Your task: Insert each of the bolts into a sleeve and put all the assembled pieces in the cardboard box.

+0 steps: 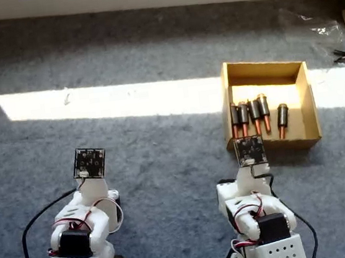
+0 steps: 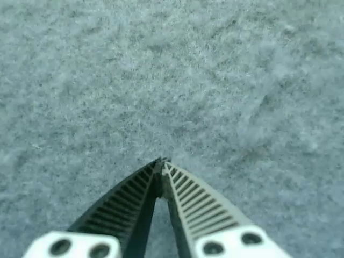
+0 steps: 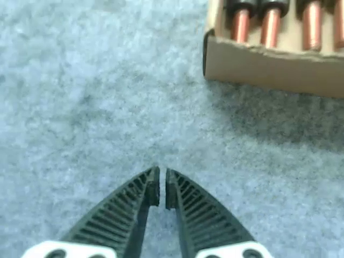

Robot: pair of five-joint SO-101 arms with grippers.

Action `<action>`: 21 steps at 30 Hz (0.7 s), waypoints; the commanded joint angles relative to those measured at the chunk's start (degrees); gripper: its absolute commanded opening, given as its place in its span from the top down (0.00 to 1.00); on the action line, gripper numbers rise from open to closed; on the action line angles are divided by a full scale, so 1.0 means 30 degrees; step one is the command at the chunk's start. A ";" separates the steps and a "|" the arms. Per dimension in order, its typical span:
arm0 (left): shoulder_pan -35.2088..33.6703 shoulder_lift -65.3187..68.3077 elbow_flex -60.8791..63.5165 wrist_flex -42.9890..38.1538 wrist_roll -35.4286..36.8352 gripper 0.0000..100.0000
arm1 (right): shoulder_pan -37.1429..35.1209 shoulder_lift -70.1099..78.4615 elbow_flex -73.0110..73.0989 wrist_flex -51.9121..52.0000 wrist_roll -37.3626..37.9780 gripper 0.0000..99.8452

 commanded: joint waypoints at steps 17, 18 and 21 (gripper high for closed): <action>-0.4264 -0.0073 0.0396 0.0938 0.0117 0.99 | -0.0249 -0.0161 0.2271 0.0308 -0.0147 0.98; -0.4264 -0.0073 0.0396 0.0938 0.0117 0.99 | -0.0249 -0.0161 0.2271 0.0308 -0.0147 0.98; -0.4147 -0.0073 0.0396 0.0938 0.0117 0.99 | -0.0249 -0.0161 0.2271 0.0308 -0.0147 0.98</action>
